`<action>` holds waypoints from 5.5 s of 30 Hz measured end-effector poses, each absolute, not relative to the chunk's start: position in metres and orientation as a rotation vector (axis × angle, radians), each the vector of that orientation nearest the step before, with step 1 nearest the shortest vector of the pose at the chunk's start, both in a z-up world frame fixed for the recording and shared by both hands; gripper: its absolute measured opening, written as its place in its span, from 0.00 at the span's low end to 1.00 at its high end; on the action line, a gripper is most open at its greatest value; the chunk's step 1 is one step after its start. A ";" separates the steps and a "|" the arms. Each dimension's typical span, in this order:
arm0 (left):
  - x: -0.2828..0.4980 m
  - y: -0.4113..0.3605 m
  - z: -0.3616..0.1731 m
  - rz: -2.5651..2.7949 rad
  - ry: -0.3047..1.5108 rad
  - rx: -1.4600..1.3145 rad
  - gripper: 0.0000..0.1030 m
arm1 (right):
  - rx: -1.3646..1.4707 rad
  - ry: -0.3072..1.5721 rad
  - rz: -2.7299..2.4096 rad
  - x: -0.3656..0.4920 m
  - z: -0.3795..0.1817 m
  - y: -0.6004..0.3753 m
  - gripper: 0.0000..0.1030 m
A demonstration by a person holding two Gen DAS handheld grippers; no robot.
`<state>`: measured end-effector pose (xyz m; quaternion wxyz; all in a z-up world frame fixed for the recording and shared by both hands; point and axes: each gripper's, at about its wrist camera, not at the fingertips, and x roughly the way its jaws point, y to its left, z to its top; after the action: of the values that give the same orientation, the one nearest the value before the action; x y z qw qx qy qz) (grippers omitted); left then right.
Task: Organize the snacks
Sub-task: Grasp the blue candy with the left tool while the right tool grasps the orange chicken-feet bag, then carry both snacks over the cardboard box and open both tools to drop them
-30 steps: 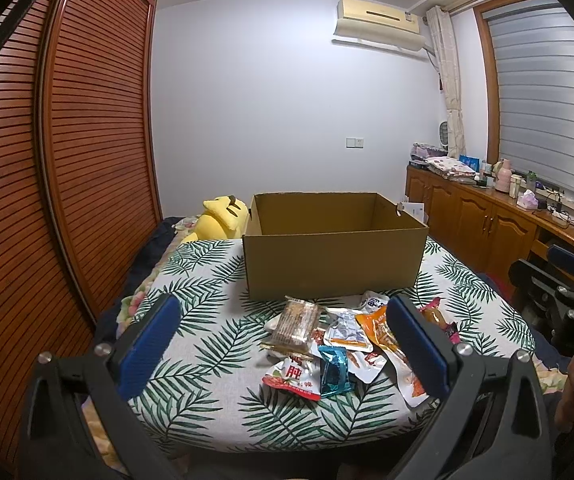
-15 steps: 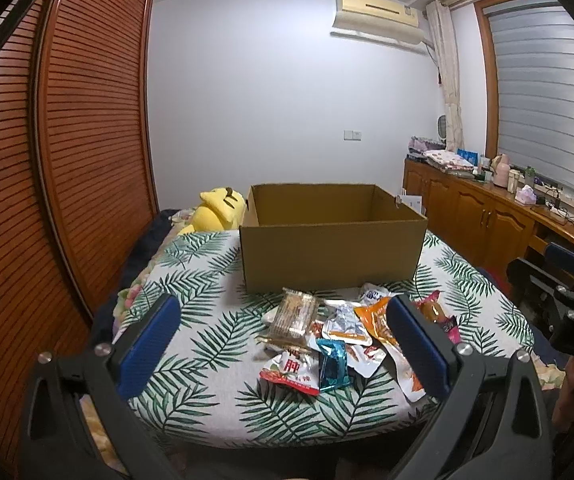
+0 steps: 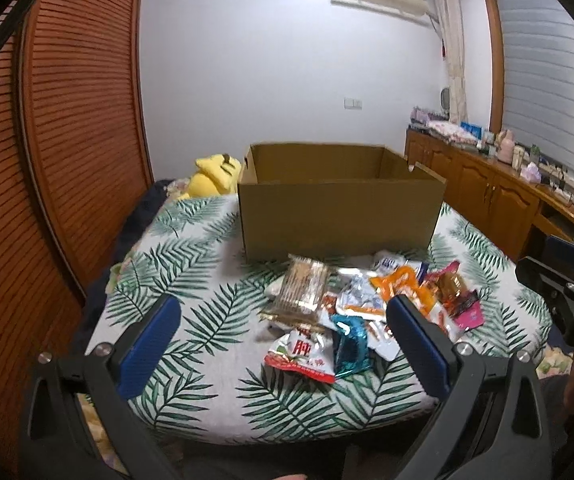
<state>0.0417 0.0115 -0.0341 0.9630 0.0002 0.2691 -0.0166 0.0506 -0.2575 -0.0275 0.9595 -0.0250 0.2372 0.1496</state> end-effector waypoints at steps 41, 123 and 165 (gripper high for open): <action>0.109 -0.005 -0.099 -0.316 0.780 -0.085 0.59 | -0.275 0.931 0.532 0.171 -0.123 -0.201 0.58; 0.257 0.027 0.044 -0.380 0.535 -0.049 0.17 | -0.163 0.596 0.544 0.253 0.055 -0.212 0.48; 0.324 0.012 -0.012 -0.345 0.680 0.001 0.47 | -0.165 0.731 0.413 0.337 -0.019 -0.201 0.67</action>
<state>0.3236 0.0123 -0.0120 0.9282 0.0003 0.3320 -0.1681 0.3372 -0.2007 -0.0190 0.9098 -0.0798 0.3547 0.2001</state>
